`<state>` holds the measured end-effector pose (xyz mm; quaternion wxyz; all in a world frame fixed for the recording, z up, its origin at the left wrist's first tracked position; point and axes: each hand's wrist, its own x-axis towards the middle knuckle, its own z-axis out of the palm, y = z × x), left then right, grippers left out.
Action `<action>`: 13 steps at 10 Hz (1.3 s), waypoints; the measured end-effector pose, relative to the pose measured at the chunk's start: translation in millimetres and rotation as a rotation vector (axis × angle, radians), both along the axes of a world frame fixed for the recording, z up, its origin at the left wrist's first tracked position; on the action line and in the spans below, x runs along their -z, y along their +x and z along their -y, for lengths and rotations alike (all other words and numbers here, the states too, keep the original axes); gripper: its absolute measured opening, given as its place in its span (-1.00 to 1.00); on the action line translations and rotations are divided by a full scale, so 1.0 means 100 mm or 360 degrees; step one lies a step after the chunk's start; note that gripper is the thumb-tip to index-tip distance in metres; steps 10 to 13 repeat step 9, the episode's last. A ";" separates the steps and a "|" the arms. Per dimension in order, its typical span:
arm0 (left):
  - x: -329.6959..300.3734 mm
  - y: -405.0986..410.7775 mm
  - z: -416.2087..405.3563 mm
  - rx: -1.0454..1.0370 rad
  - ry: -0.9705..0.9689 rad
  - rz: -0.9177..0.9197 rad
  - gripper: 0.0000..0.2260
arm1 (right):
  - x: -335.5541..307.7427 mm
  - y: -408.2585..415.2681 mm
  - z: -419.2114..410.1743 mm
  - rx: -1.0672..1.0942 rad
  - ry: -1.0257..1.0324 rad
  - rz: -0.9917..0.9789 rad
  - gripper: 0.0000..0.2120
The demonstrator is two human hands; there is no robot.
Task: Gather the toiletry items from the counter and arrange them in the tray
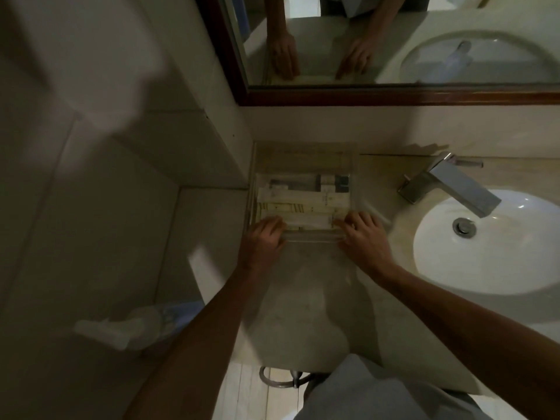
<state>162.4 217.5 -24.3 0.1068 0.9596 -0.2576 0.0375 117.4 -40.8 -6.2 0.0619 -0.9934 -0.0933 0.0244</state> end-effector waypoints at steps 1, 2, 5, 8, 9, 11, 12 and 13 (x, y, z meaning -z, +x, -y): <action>-0.01 0.09 -0.01 -0.0006 0.0045 0.0056 -0.65 | 0.00 0.05 0.02 -0.0011 0.0028 0.0039 -0.51; -0.04 0.17 0.01 -0.0019 0.0091 0.0034 -0.64 | 0.03 0.13 0.03 0.0070 0.0137 0.0028 -0.42; -0.15 0.51 0.16 -0.0095 0.0115 -0.0076 -0.46 | 0.00 0.48 0.05 0.0268 0.0315 -0.0037 -0.21; -0.16 0.70 0.25 -0.0133 0.0215 -0.0123 -0.36 | 0.00 0.71 0.09 0.0203 0.0232 -0.0032 -0.19; -0.16 0.66 0.32 -0.0176 0.0193 -0.0141 -0.40 | -0.03 0.69 0.06 0.0148 0.0192 -0.0109 -0.11; -0.16 0.66 0.32 -0.0176 0.0193 -0.0141 -0.40 | -0.03 0.69 0.06 0.0148 0.0192 -0.0109 -0.11; -0.16 0.66 0.32 -0.0176 0.0193 -0.0141 -0.40 | -0.03 0.69 0.06 0.0148 0.0192 -0.0109 -0.11; -0.16 0.66 0.32 -0.0176 0.0193 -0.0141 -0.40 | -0.03 0.69 0.06 0.0148 0.0192 -0.0109 -0.11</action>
